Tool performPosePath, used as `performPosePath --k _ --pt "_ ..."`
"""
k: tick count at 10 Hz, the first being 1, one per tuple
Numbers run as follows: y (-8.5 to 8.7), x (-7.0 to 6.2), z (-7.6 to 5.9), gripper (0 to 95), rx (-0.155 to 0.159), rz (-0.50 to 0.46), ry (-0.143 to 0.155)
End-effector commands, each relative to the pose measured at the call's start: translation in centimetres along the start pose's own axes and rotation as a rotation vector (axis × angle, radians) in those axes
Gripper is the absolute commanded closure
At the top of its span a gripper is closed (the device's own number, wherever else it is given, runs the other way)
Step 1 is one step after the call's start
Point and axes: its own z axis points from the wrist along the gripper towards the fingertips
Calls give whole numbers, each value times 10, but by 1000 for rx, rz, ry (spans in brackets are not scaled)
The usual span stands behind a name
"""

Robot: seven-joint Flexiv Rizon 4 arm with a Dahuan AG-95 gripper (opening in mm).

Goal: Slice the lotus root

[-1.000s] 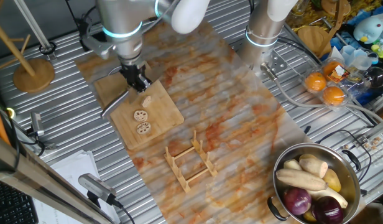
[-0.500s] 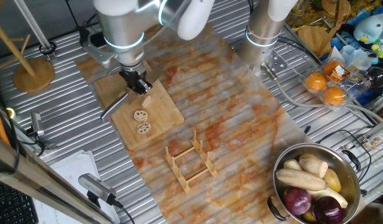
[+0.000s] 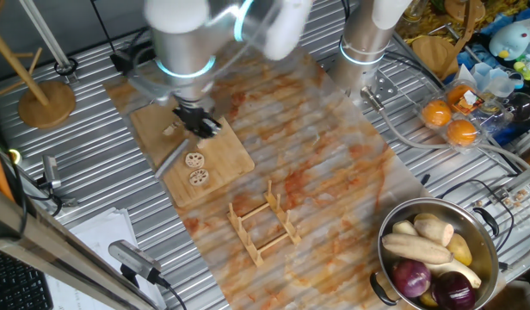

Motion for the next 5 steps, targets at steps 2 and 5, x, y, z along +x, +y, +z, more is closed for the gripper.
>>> performPosePath --k 2,5 --pt "70 -15 -23 950 -28 247 16" --pt "67 -12 -17 950 -23 246 20"
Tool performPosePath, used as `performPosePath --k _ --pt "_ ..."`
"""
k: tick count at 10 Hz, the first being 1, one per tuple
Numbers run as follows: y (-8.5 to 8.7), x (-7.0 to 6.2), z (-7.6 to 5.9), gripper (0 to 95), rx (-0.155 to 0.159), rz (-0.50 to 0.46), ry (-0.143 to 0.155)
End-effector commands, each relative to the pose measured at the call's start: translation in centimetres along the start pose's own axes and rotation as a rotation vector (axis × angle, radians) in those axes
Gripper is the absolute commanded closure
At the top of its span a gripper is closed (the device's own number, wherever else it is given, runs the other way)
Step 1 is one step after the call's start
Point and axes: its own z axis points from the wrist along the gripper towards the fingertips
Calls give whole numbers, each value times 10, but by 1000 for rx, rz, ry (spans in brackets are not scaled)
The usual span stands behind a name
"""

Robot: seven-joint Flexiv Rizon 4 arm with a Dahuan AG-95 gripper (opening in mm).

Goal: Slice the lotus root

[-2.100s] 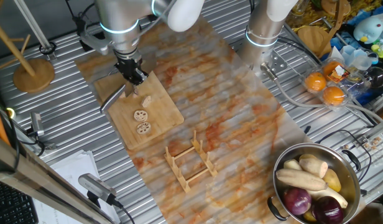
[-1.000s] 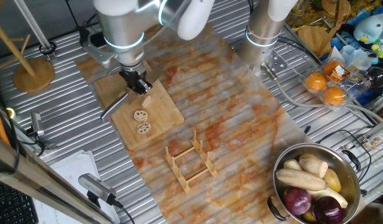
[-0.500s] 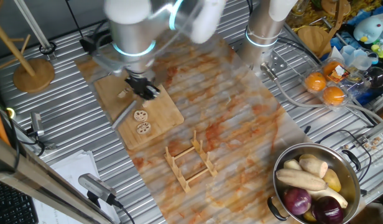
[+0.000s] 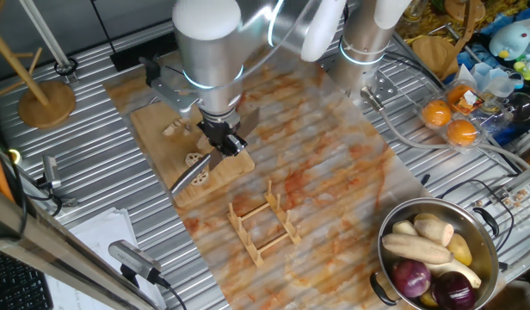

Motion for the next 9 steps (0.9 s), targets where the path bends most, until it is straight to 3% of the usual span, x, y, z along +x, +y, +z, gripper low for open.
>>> performPosePath --k 1,3,6,9 --pt "5 2 1 950 33 93 27" --pt "5 2 1 950 75 52 28" --pt "5 2 1 950 73 5 9" --pt "5 -1 0 950 72 24 6"
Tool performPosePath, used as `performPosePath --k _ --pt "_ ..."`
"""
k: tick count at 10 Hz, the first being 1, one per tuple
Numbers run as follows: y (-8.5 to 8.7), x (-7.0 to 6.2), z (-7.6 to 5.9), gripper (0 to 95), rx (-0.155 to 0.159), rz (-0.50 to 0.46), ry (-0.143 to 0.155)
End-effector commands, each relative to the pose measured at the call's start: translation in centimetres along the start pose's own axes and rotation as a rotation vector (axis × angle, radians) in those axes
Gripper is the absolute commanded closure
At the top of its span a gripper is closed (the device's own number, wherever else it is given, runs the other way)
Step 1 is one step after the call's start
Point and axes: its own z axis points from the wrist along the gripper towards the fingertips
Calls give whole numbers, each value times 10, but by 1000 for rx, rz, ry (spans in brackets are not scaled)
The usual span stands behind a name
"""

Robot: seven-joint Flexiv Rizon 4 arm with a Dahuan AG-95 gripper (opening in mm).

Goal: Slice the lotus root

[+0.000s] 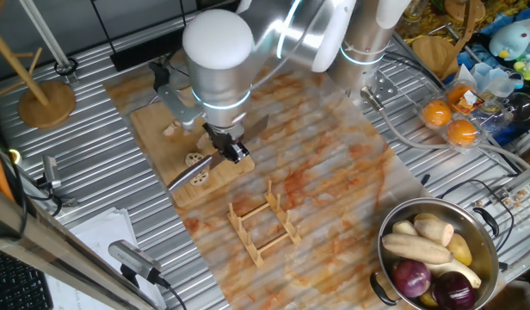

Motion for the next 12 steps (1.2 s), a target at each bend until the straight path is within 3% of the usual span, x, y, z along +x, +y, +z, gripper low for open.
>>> performPosePath --k 1,3,4,7,8,9,10,12 --pt "1 -5 -2 950 -54 -27 -36" --pt "7 -10 -1 950 -54 -16 -34" --pt "7 -12 1 950 -38 -35 -39" --pt "-11 -27 7 950 -22 -48 -56" --pt "-19 -33 16 950 -12 -60 -62" --pt "-21 -34 19 950 -12 -63 -65" --pt "-28 -38 30 950 -14 -67 -80" --pt "-28 -38 31 950 -21 -59 -84"
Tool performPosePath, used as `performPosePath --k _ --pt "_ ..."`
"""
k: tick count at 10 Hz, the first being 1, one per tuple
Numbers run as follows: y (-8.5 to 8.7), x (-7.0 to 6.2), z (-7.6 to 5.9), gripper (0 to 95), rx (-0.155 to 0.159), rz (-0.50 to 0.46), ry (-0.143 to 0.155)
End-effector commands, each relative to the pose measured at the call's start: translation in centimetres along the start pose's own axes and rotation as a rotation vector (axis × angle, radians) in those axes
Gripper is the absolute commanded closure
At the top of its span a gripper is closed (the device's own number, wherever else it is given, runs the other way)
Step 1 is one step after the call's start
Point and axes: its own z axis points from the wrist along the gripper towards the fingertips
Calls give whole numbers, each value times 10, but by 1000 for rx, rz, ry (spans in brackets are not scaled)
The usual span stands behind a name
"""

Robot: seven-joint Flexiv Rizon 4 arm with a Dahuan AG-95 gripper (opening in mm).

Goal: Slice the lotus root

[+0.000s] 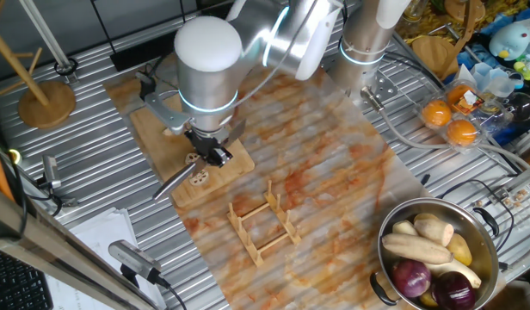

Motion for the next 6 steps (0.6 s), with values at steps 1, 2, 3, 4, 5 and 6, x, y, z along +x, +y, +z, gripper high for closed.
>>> performPosePath --k 1,2,3,4,5,6 --pt "1 1 -3 950 -15 20 4" --pt "1 1 -3 950 -16 29 3" --pt "1 1 -3 950 -24 38 1" --pt "3 0 -5 950 -63 55 15" --pt "7 -2 -8 950 -70 74 28" --pt "10 -4 -7 950 -50 72 31"
